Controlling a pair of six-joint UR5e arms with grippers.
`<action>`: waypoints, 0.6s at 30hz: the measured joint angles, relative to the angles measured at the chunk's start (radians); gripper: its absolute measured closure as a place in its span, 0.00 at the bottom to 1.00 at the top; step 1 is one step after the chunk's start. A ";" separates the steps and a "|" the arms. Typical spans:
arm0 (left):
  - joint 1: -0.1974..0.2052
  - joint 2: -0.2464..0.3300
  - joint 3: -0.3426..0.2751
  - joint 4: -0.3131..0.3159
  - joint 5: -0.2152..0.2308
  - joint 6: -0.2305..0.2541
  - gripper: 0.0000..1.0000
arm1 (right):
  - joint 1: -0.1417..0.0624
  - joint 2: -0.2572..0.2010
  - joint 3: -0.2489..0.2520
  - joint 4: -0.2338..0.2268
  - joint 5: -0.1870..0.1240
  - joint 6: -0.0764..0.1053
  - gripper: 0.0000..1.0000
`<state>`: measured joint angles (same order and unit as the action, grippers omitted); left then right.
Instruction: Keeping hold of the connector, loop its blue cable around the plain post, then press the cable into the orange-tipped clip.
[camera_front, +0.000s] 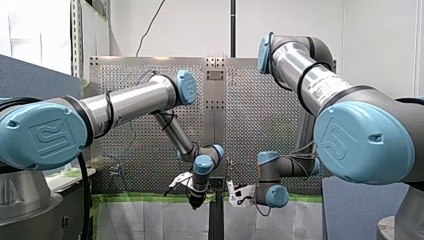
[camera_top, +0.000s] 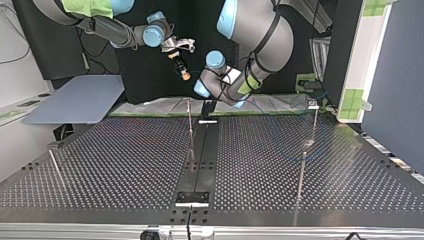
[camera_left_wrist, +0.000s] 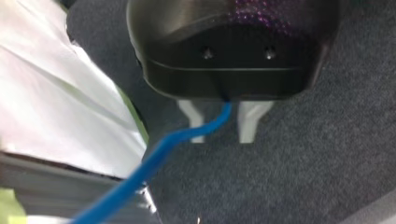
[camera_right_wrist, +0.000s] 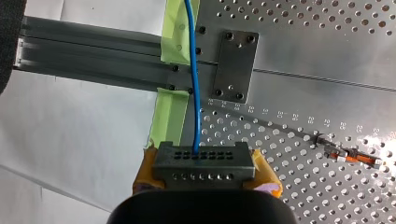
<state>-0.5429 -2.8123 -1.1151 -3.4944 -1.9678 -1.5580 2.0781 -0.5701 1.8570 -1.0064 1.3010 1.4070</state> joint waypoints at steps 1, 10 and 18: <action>0.000 0.000 0.001 0.001 -0.007 -0.001 1.00 | 0.000 0.000 0.000 0.000 0.000 0.000 1.00; -0.004 0.021 0.000 0.031 -0.019 -0.059 1.00 | -0.007 0.000 0.000 0.001 0.000 0.000 1.00; 0.000 0.095 -0.065 0.109 0.004 -0.109 1.00 | -0.017 -0.001 -0.010 0.004 0.000 0.000 1.00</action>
<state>-0.5431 -2.7168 -1.1800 -3.3851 -1.9635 -1.6665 2.0614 -0.5714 1.8468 -1.0020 1.3009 1.4070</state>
